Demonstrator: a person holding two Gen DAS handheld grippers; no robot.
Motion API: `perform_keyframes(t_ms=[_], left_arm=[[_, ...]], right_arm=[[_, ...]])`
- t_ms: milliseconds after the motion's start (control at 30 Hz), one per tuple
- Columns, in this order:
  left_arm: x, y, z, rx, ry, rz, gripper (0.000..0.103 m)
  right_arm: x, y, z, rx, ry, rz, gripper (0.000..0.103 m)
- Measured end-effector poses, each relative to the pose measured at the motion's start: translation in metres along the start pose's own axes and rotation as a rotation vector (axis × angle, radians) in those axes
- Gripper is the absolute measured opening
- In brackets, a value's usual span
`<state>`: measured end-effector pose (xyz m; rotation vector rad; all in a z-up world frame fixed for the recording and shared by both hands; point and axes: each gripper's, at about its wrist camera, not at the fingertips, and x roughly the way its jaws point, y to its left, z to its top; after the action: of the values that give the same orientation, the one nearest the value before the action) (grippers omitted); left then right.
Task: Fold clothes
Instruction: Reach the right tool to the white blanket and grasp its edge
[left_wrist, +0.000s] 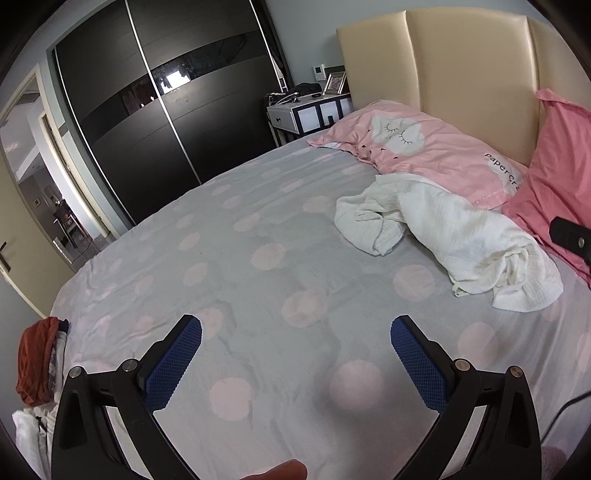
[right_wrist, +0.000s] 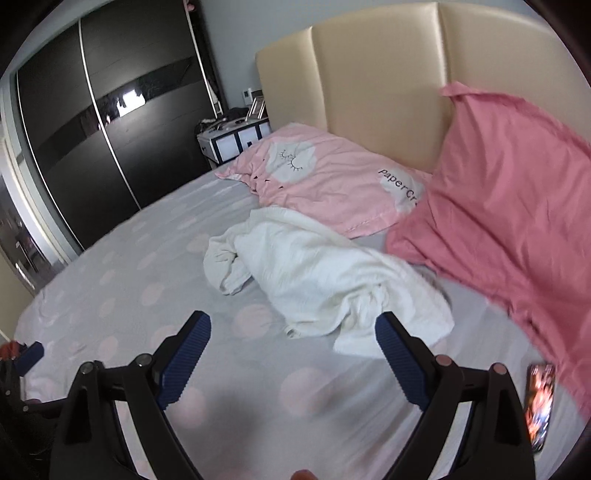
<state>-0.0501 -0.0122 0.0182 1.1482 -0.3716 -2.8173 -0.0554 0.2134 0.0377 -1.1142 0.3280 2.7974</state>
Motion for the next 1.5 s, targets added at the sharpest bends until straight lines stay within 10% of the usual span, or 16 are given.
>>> perform_keyframes(t_ms=[433, 733, 1100, 1500], left_arm=[[0.072, 0.031, -0.001, -0.129, 0.06, -0.134, 0.103], [0.117, 0.057, -0.017, -0.181, 0.135, -0.091, 0.098], [0.085, 0.103, -0.045, -0.158, 0.168, -0.026, 0.087], [-0.001, 0.184, -0.083, -0.238, 0.082, 0.054, 0.087]], right_arm=[[0.168, -0.059, 0.013, -0.049, 0.249, -0.079, 0.092], [0.233, -0.056, 0.011, -0.059, 0.228, -0.2, 0.079], [0.18, -0.008, 0.009, -0.154, 0.129, -0.26, 0.011], [0.065, 0.085, -0.003, -0.259, 0.005, 0.025, 0.014]])
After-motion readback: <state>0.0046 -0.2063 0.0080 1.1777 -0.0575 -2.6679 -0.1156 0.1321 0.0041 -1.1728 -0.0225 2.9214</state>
